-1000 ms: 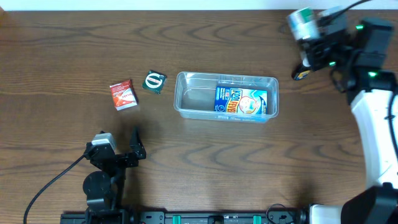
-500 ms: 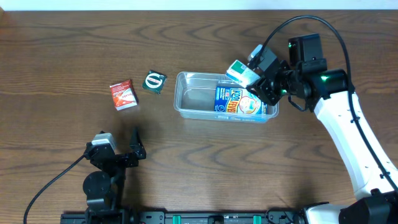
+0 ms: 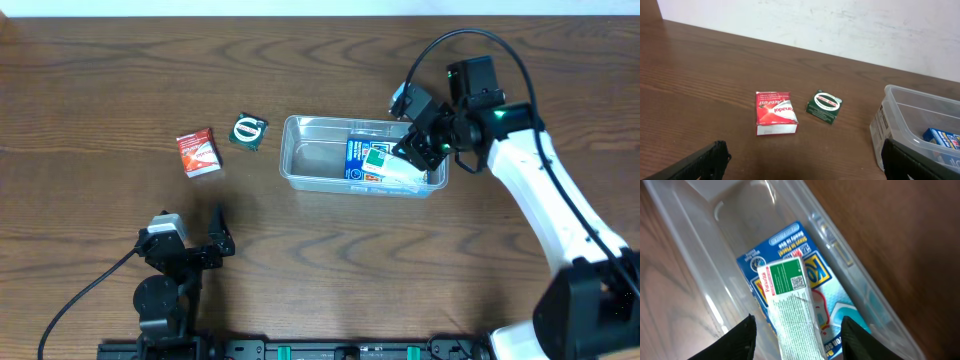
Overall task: Pack container
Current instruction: 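Carry the Panadol box into the container and release it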
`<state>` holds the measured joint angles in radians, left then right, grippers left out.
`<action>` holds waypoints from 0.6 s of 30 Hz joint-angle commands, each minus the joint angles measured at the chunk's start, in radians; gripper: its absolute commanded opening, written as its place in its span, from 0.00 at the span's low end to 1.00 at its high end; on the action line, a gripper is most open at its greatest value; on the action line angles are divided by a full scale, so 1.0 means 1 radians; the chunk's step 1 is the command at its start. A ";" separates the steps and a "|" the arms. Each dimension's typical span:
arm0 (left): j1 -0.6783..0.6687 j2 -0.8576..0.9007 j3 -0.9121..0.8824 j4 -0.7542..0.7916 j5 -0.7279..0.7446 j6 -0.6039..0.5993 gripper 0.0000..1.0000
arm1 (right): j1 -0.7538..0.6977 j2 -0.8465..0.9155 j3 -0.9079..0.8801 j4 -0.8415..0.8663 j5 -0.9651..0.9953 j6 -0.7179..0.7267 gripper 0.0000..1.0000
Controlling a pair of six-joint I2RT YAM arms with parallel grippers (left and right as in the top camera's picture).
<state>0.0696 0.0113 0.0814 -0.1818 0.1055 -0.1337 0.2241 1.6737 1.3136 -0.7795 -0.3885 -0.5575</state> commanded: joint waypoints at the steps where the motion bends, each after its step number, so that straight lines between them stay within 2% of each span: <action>1: 0.004 -0.001 -0.014 -0.034 0.011 0.003 0.98 | 0.005 0.036 -0.009 0.014 -0.004 -0.017 0.52; 5: 0.004 -0.001 -0.014 -0.034 0.011 0.003 0.98 | 0.005 0.040 -0.008 0.037 -0.017 -0.014 0.48; 10: 0.004 -0.001 -0.014 -0.034 0.011 0.003 0.98 | 0.005 -0.004 0.019 0.066 -0.080 0.076 0.47; 13: 0.004 -0.001 -0.014 -0.034 0.011 0.003 0.98 | -0.006 -0.057 0.035 0.114 -0.019 0.184 0.54; 15: 0.004 -0.001 -0.014 -0.034 0.011 0.003 0.98 | -0.024 -0.088 0.037 0.166 0.075 0.276 0.68; 18: 0.004 -0.001 -0.014 -0.034 0.011 0.003 0.98 | -0.066 -0.111 0.037 0.235 0.255 0.398 0.74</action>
<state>0.0696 0.0113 0.0814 -0.1818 0.1055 -0.1337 0.2020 1.6085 1.3178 -0.5713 -0.3153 -0.3302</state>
